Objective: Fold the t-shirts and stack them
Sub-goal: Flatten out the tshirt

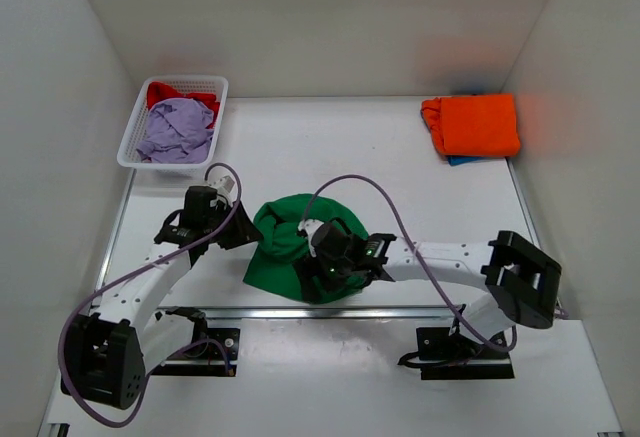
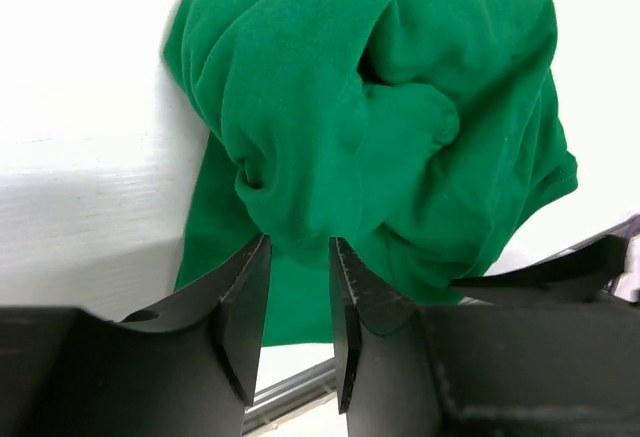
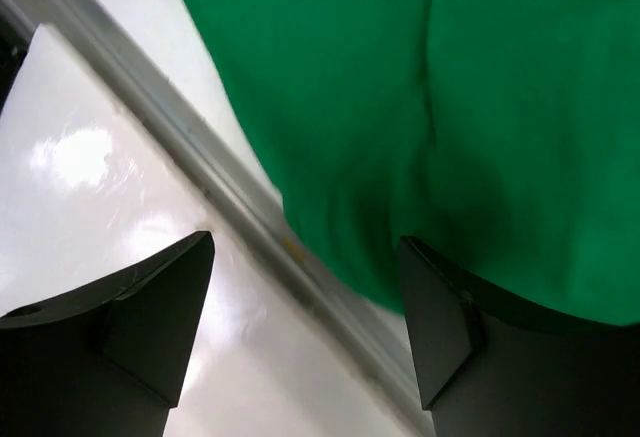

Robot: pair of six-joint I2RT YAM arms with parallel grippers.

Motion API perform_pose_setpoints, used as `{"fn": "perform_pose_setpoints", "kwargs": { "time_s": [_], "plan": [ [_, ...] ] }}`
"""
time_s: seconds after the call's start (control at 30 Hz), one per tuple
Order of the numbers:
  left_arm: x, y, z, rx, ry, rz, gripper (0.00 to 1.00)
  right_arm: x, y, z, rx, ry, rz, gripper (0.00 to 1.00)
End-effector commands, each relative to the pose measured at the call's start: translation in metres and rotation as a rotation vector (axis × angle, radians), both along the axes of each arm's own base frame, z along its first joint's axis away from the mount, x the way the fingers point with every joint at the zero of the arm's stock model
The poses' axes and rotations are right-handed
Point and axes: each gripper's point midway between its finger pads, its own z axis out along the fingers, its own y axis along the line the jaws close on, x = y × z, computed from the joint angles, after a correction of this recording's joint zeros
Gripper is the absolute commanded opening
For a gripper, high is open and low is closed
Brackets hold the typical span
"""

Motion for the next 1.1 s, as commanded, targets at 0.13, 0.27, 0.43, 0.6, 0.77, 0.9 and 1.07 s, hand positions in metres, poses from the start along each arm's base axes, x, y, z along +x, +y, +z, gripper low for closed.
{"fn": "perform_pose_setpoints", "kwargs": {
  "time_s": [0.13,0.27,0.43,0.6,0.77,0.9,1.07],
  "plan": [
    [0.007,0.006,0.011,-0.003,-0.051,0.021,0.42,0.011,0.025,-0.024,-0.072,-0.068,-0.007,0.71],
    [0.009,0.007,0.011,0.001,-0.059,0.026,0.45,0.002,0.013,-0.05,-0.182,-0.069,-0.004,0.48],
    [0.016,0.007,0.019,0.01,-0.071,0.014,0.52,-0.001,-0.003,-0.046,-0.255,-0.068,-0.014,0.0],
    [0.015,-0.001,0.026,0.02,-0.094,-0.003,0.55,0.017,-0.01,0.014,-0.084,-0.099,-0.075,0.0],
    [0.011,-0.018,0.017,-0.007,-0.081,-0.037,0.58,0.024,-0.017,0.021,-0.086,-0.102,-0.084,0.0],
    [0.014,-0.033,0.013,-0.006,-0.093,-0.043,0.57,0.023,-0.019,0.013,-0.126,-0.09,-0.073,0.0],
    [0.029,-0.026,0.008,0.07,-0.024,-0.093,0.0,0.052,-0.041,0.05,-0.183,-0.223,-0.167,0.0]
  ]
}}
